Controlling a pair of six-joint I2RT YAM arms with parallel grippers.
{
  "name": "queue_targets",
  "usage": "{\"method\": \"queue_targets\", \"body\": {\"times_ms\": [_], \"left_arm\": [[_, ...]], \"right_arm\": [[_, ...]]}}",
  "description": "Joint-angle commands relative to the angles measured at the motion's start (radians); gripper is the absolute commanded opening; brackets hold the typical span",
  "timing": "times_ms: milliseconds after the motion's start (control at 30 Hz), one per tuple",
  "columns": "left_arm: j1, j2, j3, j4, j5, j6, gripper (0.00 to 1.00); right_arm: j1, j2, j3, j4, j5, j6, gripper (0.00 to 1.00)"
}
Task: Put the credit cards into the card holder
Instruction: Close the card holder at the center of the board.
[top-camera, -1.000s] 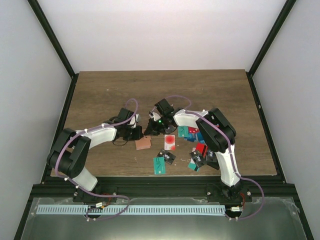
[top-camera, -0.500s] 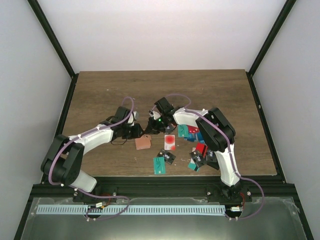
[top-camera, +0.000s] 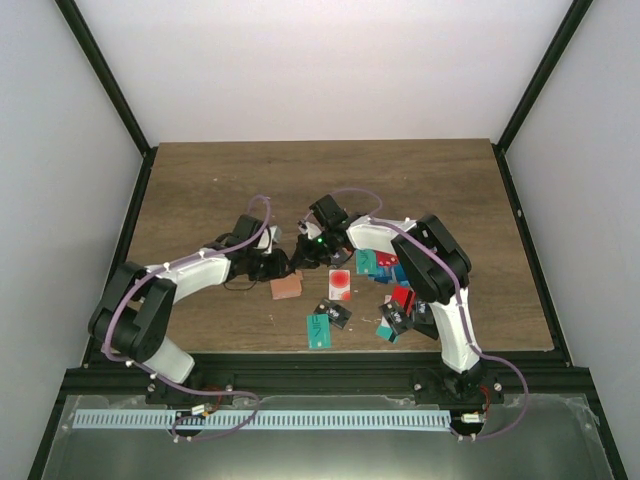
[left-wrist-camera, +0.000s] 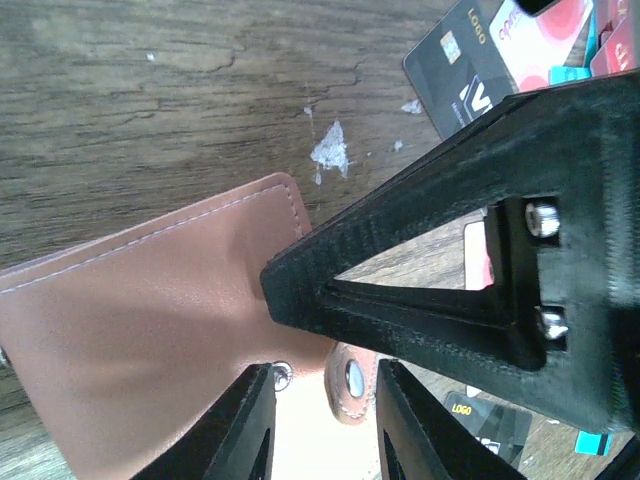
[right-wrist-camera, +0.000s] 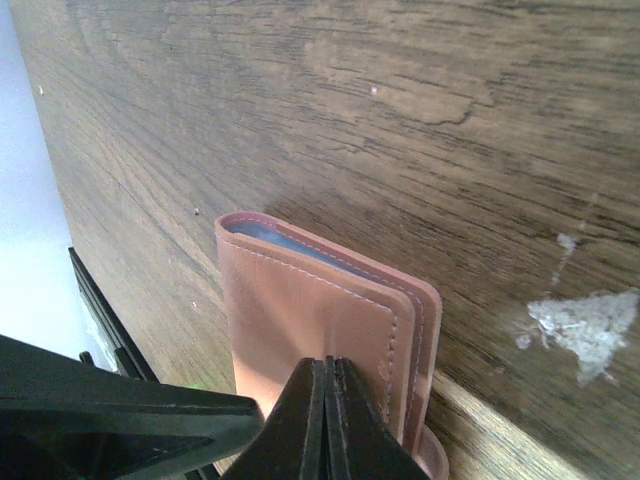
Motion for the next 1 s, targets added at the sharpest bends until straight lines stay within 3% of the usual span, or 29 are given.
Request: {"method": "queue_targets", "body": {"times_ms": [0,433,567,967], "left_arm": [[-0.012,0.032,-0.005,0.029,0.028,-0.007,0.29],[-0.017,0.06,-0.002,0.058,0.02,-0.019,0.15],[-0.018,0.07,0.007,0.054,0.022,-0.013,0.05],[-0.018,0.059,0.085,-0.082,-0.058,0.069,0.04]], "right_arm": [[-0.009,0.017,-0.014,-0.004,0.012,-0.019,0.01],[-0.011,0.008,-0.034,0.007,0.007,-0.02,0.01],[-0.011,0.009,-0.032,0.005,0.006,-0.023,0.01],[-0.013,0.014,-0.04,0.004,0.003,-0.026,0.01]]}}
